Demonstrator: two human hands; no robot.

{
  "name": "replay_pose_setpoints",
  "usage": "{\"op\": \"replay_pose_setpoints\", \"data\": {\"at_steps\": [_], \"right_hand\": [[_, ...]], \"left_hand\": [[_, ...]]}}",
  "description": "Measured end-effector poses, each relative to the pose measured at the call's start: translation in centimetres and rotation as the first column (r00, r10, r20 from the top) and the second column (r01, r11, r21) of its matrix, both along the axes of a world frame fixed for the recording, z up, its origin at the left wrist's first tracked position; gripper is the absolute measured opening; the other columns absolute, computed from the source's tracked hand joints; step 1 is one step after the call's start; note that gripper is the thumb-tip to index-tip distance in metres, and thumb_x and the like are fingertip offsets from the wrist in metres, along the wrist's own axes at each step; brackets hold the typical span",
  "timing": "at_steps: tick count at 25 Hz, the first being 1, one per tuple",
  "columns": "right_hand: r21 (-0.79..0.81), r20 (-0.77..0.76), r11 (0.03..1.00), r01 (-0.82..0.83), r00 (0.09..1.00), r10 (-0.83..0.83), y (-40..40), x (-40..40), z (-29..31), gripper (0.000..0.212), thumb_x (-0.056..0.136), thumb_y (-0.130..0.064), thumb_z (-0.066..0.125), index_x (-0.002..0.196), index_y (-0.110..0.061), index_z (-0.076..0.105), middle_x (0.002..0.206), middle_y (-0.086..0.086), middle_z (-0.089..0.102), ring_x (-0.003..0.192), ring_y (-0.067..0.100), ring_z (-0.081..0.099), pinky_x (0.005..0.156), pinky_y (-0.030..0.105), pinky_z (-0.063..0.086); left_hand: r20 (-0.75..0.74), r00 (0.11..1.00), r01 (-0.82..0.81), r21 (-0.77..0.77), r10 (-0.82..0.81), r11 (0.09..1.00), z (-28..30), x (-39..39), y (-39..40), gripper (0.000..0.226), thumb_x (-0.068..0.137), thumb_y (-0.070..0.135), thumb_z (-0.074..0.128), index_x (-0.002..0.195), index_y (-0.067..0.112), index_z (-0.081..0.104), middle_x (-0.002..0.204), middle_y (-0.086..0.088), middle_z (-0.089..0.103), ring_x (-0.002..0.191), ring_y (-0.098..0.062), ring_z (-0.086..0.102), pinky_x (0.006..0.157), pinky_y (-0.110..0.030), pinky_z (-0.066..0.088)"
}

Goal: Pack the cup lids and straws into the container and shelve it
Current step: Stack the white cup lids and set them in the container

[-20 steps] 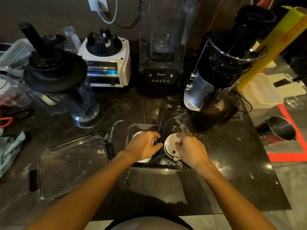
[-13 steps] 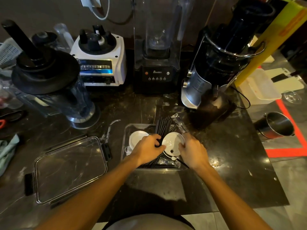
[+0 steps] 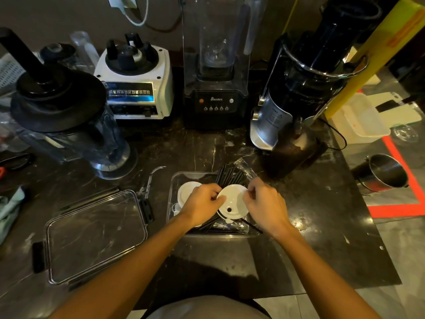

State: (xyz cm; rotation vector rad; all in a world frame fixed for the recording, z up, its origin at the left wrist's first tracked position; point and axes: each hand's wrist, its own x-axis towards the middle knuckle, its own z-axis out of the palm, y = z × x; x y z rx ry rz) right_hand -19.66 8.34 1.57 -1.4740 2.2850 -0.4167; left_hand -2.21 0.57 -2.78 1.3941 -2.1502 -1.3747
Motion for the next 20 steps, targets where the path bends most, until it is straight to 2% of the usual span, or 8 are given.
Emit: {"op": "replay_pose_setpoints", "data": {"at_steps": [3, 6, 10, 12, 14, 15, 18, 20], "right_hand": [[-0.093, 0.018, 0.995, -0.031, 0.999, 0.033, -0.7, 0.5, 0.5, 0.009, 0.100, -0.029, 0.061, 0.104, -0.021, 0.058, 0.088, 0.002, 0.072, 0.079, 0.028, 0.069, 0.068, 0.040, 0.054], [-0.170, 0.075, 0.982, -0.080, 0.993, 0.094, -2.2, 1.7, 0.6, 0.008, 0.101, -0.028, 0.062, 0.106, -0.022, 0.061, 0.086, -0.003, 0.071, 0.072, 0.021, 0.067, 0.065, 0.041, 0.055], [-0.206, 0.195, 0.969, -0.135, 0.965, 0.176, -4.4, 3.9, 0.5, 0.007, 0.100, -0.021, 0.063, 0.107, -0.024, 0.062, 0.070, -0.008, 0.063, 0.060, 0.012, 0.060, 0.057, 0.039, 0.051], [-0.217, 0.283, 0.966, -0.142, 0.938, 0.202, -5.2, 5.2, 0.4, 0.011, 0.099, -0.015, 0.063, 0.104, -0.026, 0.063, 0.066, -0.006, 0.059, 0.058, 0.011, 0.055, 0.056, 0.035, 0.047], [-0.206, 0.395, 0.971, -0.121, 0.897, 0.195, -5.8, 6.2, 0.4, 0.014, 0.098, -0.011, 0.064, 0.102, -0.025, 0.066, 0.068, -0.006, 0.059, 0.060, 0.006, 0.053, 0.054, 0.022, 0.042], [-0.191, 0.438, 0.974, -0.124, 0.877, 0.198, -6.1, 6.7, 0.4, 0.015, 0.098, -0.010, 0.064, 0.100, -0.024, 0.067, 0.070, -0.006, 0.060, 0.061, 0.003, 0.053, 0.056, 0.018, 0.041], [-0.132, 0.514, 0.981, -0.139, 0.837, 0.188, -6.7, 7.7, 0.4, 0.019, 0.098, -0.008, 0.064, 0.098, -0.026, 0.070, 0.076, -0.006, 0.063, 0.064, 0.005, 0.055, 0.056, 0.015, 0.042], [-0.035, 0.636, 0.994, -0.108, 0.765, 0.106, -7.0, 8.3, 0.4, 0.018, 0.097, -0.006, 0.064, 0.102, -0.021, 0.073, 0.078, -0.003, 0.063, 0.057, 0.009, 0.053, 0.049, 0.018, 0.042]], "left_hand": [[-0.077, 0.994, -0.080, -0.006, 0.079, 0.997, 0.3, 1.2, -0.9, 0.015, 0.094, 0.025, 0.070, 0.100, 0.012, 0.075, 0.084, -0.005, 0.076, 0.081, -0.019, 0.072, 0.078, -0.042, 0.060], [-0.162, 0.970, -0.187, -0.018, 0.182, 0.982, 1.1, 3.1, -1.8, 0.010, 0.093, 0.021, 0.073, 0.097, 0.013, 0.076, 0.079, -0.002, 0.074, 0.075, -0.015, 0.072, 0.072, -0.041, 0.063], [-0.277, 0.918, -0.285, 0.035, 0.283, 0.958, 1.9, 6.3, -2.5, 0.017, 0.094, 0.017, 0.072, 0.111, 0.018, 0.074, 0.089, -0.004, 0.075, 0.080, -0.024, 0.074, 0.069, -0.044, 0.065], [-0.351, 0.884, -0.298, 0.085, 0.309, 0.951, 2.4, 7.8, -2.3, 0.024, 0.097, 0.013, 0.068, 0.121, 0.015, 0.070, 0.091, -0.002, 0.075, 0.082, -0.018, 0.074, 0.068, -0.034, 0.064], [-0.403, 0.860, -0.296, 0.106, 0.313, 0.949, 2.8, 9.2, -1.8, 0.029, 0.099, 0.012, 0.065, 0.127, 0.012, 0.068, 0.089, 0.008, 0.074, 0.083, -0.006, 0.072, 0.069, -0.023, 0.059], [-0.419, 0.848, -0.306, 0.110, 0.323, 0.946, 2.9, 10.0, -1.5, 0.030, 0.099, 0.013, 0.064, 0.129, 0.012, 0.067, 0.089, 0.009, 0.074, 0.085, -0.004, 0.072, 0.071, -0.022, 0.058], [-0.434, 0.830, -0.326, 0.135, 0.352, 0.936, 2.9, 11.5, -0.7, 0.027, 0.101, 0.018, 0.062, 0.126, 0.015, 0.071, 0.100, -0.001, 0.077, 0.091, -0.011, 0.072, 0.079, -0.028, 0.060], [-0.447, 0.799, -0.345, 0.207, 0.402, 0.915, 3.0, 12.6, -0.1, 0.026, 0.102, 0.024, 0.058, 0.121, 0.015, 0.073, 0.102, -0.005, 0.077, 0.087, -0.015, 0.070, 0.077, -0.030, 0.057]]}}
